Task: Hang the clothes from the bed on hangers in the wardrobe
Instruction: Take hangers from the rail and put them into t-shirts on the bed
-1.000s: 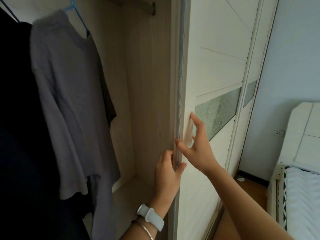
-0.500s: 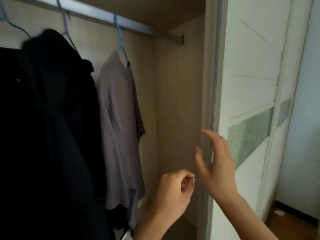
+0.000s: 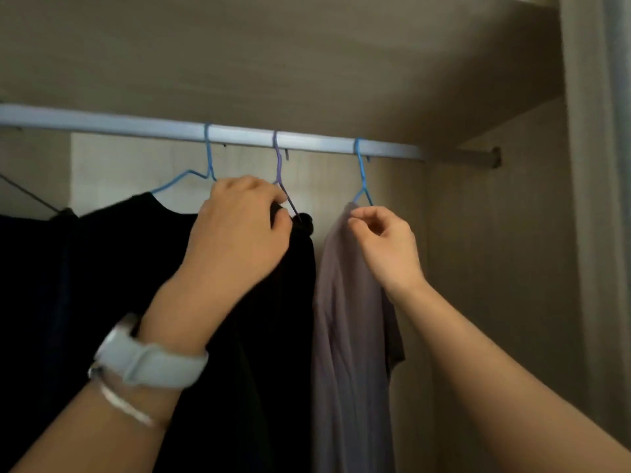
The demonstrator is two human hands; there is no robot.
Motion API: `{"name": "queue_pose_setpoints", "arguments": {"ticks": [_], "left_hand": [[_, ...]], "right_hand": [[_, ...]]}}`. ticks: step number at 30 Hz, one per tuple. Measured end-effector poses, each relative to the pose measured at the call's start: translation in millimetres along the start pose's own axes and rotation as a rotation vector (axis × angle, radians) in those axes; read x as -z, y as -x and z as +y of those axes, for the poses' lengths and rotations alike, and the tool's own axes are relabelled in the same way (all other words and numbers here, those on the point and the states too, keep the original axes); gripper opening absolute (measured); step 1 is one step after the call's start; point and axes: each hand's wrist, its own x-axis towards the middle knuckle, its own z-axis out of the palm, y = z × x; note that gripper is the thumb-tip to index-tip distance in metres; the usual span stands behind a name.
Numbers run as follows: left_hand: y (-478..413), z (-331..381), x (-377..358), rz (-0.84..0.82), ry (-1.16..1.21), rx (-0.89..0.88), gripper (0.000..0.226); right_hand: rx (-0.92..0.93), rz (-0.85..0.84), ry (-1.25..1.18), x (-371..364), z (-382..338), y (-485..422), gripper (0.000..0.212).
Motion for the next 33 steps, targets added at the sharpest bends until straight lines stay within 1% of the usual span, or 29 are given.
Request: {"name": "queue_pose_setpoints", "arguments": {"ticks": [3,4,6,7,8,10,12,13,16,20,24,27,29,33], "left_hand": [[-48.2,-3.4,-8.2,-0.229,-0.249,0.148,0.033],[-60.3,-2.8,-13.7,-0.295,-0.324,0.180,0.031],[-78.8,-3.3,-27.6,-0.394,-0.422,0.234,0.031],[-86.0,-4.5,-34.6,-0.417,-0.444,0.258,0.032],[-91.6,-6.3,-40.5,-0.422,-0.451,0.280,0.032],[-99.7,-10.7,-49.2,-0.396,-0.459,0.319,0.031],[-106.0,-15.9,-54.7,-0.368,-0.469,0.327,0.029],[-108.7,-18.7,-56.5,-0.365,-0.461,0.333,0.028],[-112.0,-26.8,-58.0,-0.344,-0.420,0.356,0.026],[-116.6,-32.6,-49.4,-0.265,-0.424,0.346,0.024],[-123.3,-39.3,-30.8,-0.242,-0.402,0.375,0.020],[-124.8,-39.7,-22.4,-0.225,-0.410,0.394,0.025],[-128.1,-37.9,-16.0,-0.181,-0.408,0.396,0.027],[-125.7,-41.0,2.0,-0.165,-0.343,0.432,0.029]], "right_hand": [[-0.105,-0.016,0.024,-12.9,2.1,-40.7,0.037],[-0.134,-0.021,0.053,-16.3,2.3,-51.7,0.042],[-0.206,-0.024,0.099,-22.2,6.3,-72.0,0.047],[-0.255,-0.039,0.068,-25.0,8.9,-81.3,0.045],[-0.314,-0.070,-0.008,-27.6,10.8,-88.3,0.037],[-0.428,-0.141,-0.211,-33.3,13.5,-99.2,0.013],[-0.494,-0.129,-0.355,-38.7,17.9,-107.7,0.014],[-0.502,-0.103,-0.386,-39.9,19.4,-110.7,0.016],[-0.467,-0.044,-0.402,-42.4,19.0,-115.6,0.029],[-0.340,-0.038,-0.451,-48.2,-6.2,-116.4,0.031],[-0.276,-0.149,-0.526,-66.1,-31.0,-100.4,0.033],[-0.238,-0.237,-0.533,-79.0,-41.6,-88.8,0.029],[-0.222,-0.267,-0.547,-81.9,-46.8,-84.0,0.027],[-0.176,-0.325,-0.564,-77.7,-48.5,-70.9,0.039]]}}
